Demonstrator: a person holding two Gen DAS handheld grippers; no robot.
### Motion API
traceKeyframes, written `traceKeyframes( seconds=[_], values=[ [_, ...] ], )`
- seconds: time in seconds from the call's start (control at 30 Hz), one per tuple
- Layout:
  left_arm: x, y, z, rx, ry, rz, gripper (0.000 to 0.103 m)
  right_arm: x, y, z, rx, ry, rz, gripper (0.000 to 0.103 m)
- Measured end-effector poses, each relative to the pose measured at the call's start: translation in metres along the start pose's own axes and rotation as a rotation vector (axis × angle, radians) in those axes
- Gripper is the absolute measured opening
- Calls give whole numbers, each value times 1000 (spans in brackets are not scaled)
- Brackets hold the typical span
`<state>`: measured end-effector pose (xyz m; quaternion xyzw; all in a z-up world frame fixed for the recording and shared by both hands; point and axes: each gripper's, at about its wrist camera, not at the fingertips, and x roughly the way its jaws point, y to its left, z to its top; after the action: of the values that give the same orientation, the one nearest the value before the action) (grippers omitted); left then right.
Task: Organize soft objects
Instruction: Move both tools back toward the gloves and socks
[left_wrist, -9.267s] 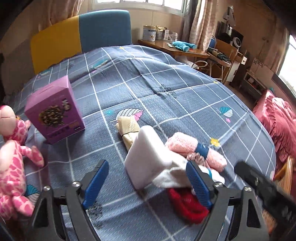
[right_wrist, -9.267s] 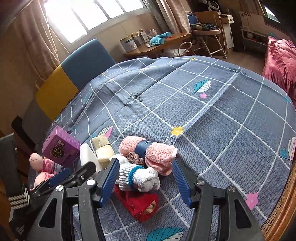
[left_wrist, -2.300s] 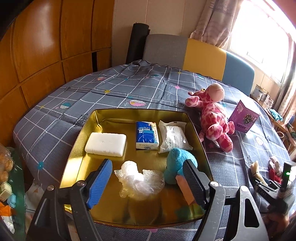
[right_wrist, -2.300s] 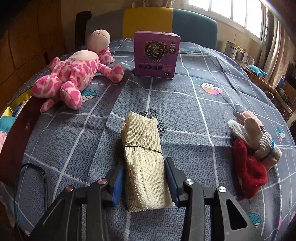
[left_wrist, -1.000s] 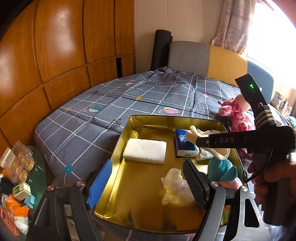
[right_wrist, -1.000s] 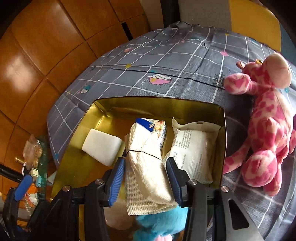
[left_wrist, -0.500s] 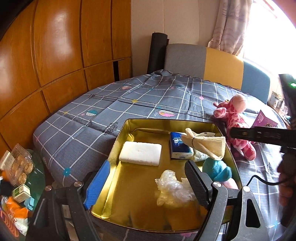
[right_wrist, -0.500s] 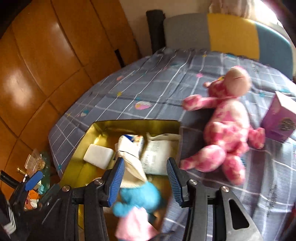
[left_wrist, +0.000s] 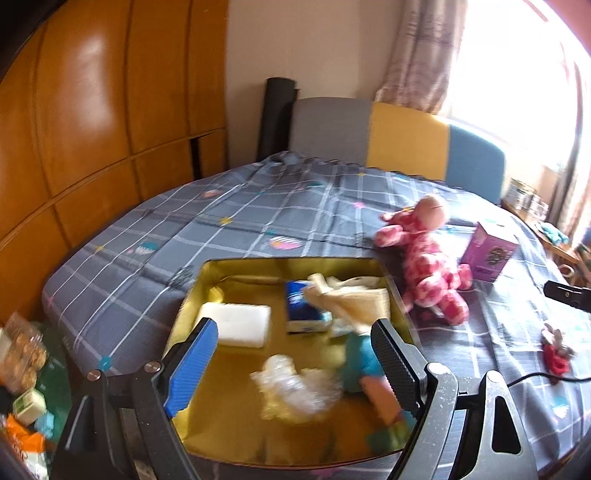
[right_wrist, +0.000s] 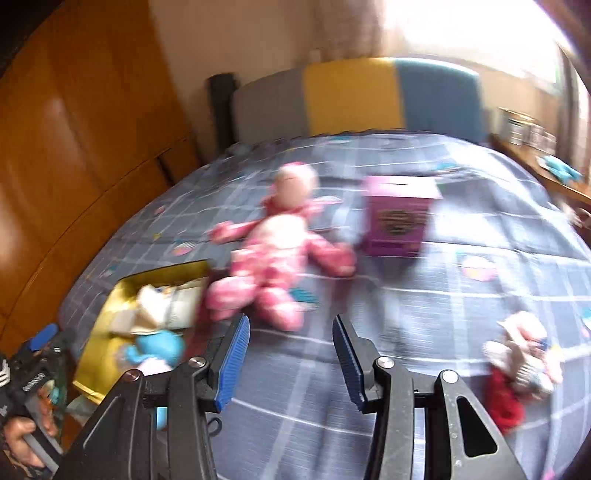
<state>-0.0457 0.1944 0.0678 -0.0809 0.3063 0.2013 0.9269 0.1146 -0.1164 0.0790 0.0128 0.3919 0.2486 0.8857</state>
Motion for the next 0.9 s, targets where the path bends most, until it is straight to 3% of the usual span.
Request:
traceKeyframes(
  seconds=[0.33, 0.5, 0.57, 0.73, 0.8, 0.9],
  values=[
    [-2, -86, 22, 155, -20, -167, 85, -51, -154, -23, 279, -42, -363, 47],
    [4, -145, 23, 245, 15, -282, 85, -63, -216, -33, 441, -69, -486, 47],
    [8, -172, 21, 284, 40, -337, 85, -67, -235, -43, 497, -89, -503, 47],
    [25, -237, 9, 401, 134, -455, 67, -64, -256, -63, 576, -110, -485, 47],
    [35, -263, 4, 419, 195, -511, 61, -76, -256, -65, 601, -194, -465, 47],
    [44, -304, -2, 452, 252, -584, 60, -82, -258, -67, 625, -229, -453, 47]
  ],
)
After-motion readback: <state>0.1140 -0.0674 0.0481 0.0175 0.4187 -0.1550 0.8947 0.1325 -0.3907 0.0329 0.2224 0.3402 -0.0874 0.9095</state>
